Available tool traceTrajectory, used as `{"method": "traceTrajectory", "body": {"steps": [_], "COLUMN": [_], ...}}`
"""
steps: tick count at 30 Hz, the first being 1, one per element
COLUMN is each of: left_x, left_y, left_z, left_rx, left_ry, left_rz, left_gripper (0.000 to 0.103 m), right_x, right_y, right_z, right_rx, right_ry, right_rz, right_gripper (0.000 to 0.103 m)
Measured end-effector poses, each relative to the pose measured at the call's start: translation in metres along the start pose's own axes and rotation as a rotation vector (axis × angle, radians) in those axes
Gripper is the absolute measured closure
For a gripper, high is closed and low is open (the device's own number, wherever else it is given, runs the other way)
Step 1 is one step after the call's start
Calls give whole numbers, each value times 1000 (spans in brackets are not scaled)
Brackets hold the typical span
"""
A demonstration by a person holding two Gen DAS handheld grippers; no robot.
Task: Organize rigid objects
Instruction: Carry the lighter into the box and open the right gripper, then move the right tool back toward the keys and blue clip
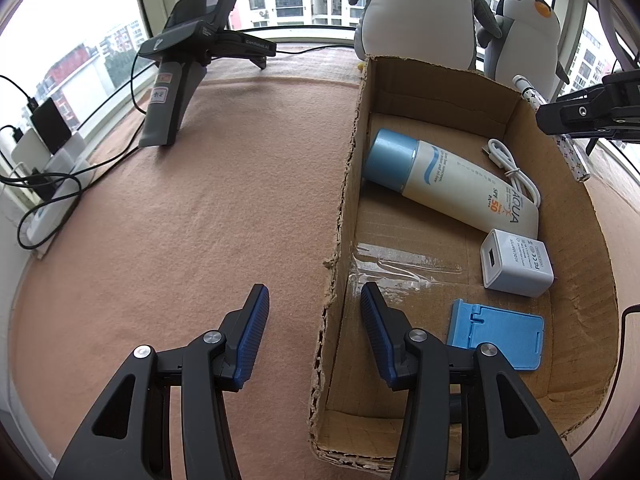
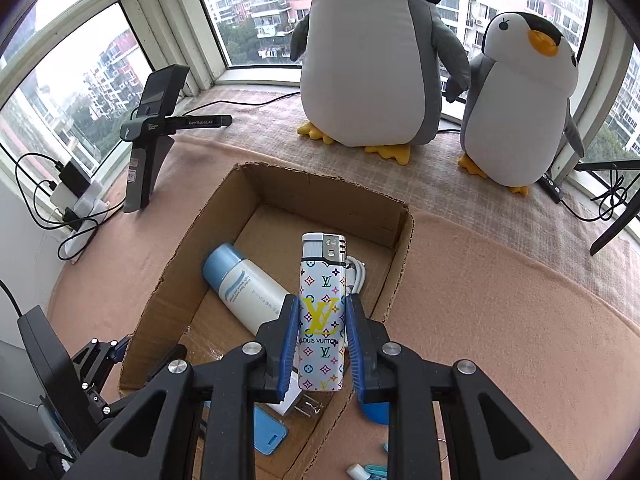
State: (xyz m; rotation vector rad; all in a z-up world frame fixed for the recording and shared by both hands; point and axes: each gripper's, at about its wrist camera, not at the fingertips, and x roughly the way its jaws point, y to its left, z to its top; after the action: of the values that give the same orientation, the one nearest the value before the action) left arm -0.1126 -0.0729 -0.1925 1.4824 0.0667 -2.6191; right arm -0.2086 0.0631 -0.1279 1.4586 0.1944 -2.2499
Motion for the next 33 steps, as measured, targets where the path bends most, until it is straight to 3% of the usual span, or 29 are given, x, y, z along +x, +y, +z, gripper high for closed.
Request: {"method": "traceTrajectory", "body": {"steps": [18, 22, 24, 33], "left_x": [-1, -1, -1, -3], "left_y": [-2, -2, -2, -2], "left_z": [-2, -2, -2, -2], "left_rx": [-1, -1, -1, 9], "left_ry": [1, 1, 1, 2], "left_rz": [-3, -4, -3, 1], "left_gripper": [56, 56, 56, 56], "right_x": [34, 30, 26, -9], "right_y": [10, 10, 8, 4], "right_z": [12, 13, 13, 4], "right_rx": [-18, -20, -12, 0], "right_ry": [35, 16, 3, -32], "right_rz": [8, 7, 1, 2], "right_gripper": [82, 81, 67, 66]}}
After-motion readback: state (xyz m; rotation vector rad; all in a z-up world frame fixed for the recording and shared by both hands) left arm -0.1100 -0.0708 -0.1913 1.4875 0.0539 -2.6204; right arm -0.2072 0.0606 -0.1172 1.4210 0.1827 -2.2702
